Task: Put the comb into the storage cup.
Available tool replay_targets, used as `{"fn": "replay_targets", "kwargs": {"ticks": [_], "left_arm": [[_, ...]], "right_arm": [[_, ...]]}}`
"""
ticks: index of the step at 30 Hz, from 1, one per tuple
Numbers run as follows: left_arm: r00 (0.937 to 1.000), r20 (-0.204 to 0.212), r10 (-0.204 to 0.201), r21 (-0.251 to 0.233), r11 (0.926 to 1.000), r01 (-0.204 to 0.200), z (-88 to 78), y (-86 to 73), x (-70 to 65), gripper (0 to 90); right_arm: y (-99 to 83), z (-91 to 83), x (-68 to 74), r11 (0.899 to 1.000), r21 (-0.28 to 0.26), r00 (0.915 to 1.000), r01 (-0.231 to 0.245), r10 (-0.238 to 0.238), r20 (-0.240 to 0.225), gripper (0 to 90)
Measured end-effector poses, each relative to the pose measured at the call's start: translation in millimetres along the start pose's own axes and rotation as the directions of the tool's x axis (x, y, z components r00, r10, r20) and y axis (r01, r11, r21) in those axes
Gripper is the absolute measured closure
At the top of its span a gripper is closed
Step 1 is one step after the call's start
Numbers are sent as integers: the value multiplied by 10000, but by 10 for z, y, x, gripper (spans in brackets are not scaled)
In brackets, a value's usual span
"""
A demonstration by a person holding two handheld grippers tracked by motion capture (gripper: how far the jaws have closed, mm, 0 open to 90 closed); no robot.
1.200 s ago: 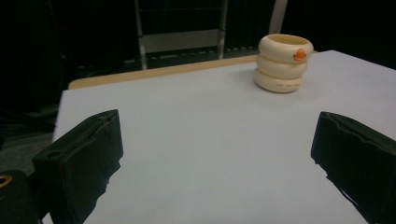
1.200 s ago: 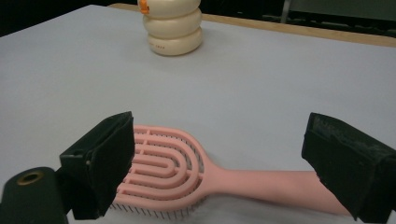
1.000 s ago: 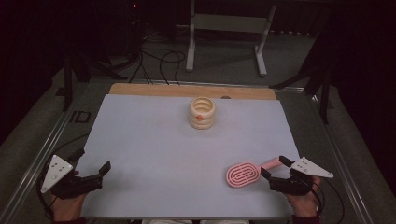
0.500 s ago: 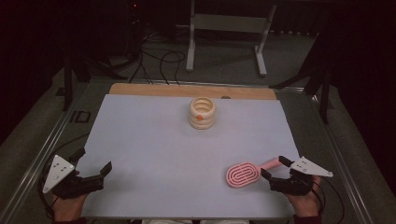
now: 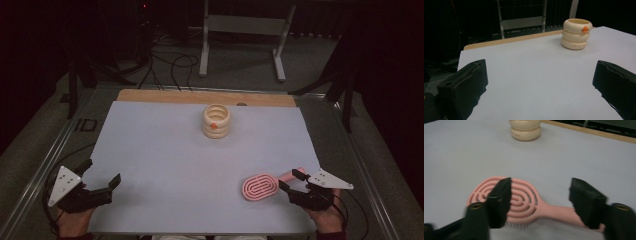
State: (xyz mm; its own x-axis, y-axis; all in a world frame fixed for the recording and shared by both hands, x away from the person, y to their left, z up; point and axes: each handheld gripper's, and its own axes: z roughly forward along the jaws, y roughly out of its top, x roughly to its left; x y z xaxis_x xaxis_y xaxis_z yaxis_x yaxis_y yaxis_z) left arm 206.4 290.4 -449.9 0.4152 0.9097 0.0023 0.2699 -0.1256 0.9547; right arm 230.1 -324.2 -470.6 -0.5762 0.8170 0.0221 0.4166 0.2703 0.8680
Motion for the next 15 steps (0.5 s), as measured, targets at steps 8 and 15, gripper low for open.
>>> {"fn": "replay_targets", "kwargs": {"ticks": [8, 15], "left_arm": [[10000, 36, 4, -9, 10000, -4, 4, -2, -7, 5], [10000, 38, 65, 43, 10000, -65, 21, -6, -25, 5]], "right_arm": [[-11, -16, 21, 9994, 61, 9969, 334, -329, -719, 790], [-21, -8, 55, 9959, 305, 9912, 850, -815, -1039, 900]]}}
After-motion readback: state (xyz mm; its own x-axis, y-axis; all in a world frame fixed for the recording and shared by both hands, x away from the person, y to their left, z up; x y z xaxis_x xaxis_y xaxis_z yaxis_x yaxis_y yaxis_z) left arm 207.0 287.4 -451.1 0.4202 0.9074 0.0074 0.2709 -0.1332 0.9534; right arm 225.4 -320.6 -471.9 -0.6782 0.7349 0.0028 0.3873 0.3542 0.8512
